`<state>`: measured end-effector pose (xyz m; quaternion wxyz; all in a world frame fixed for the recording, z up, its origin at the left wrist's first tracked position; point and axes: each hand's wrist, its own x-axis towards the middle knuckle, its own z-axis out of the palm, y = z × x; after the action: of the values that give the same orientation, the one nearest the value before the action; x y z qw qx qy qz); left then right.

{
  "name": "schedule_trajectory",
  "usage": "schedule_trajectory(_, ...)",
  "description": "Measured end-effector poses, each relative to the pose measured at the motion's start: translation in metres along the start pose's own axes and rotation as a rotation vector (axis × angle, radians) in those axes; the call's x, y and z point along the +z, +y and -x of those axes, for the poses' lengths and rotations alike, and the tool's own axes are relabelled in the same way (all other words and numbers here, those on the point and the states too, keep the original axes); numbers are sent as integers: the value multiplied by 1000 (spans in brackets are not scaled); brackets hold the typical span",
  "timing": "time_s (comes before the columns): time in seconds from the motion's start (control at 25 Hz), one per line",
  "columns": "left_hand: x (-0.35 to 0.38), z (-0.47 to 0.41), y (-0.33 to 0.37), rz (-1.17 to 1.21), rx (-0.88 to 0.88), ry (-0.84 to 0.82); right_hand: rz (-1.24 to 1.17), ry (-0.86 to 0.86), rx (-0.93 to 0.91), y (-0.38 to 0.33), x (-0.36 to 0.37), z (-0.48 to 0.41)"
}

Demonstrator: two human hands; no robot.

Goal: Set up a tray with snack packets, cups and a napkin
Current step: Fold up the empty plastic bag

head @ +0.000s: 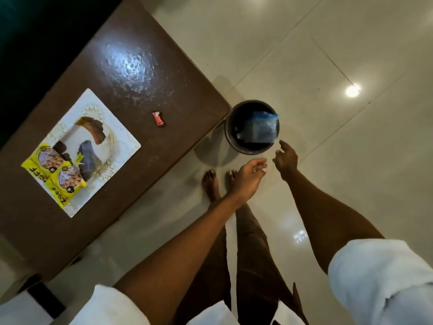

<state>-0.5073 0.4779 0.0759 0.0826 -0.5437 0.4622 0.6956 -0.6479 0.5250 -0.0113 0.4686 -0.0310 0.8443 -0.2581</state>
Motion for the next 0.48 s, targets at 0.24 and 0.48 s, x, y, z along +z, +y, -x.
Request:
schedule_trajectory(0.24, 5, 24, -21, -18, -32, -14, 19, -34, -6, 11, 12, 43)
schedule_trajectory(0.48, -48, 88, -23, 71, -14, 57, 138, -90, -179, -27, 52, 132)
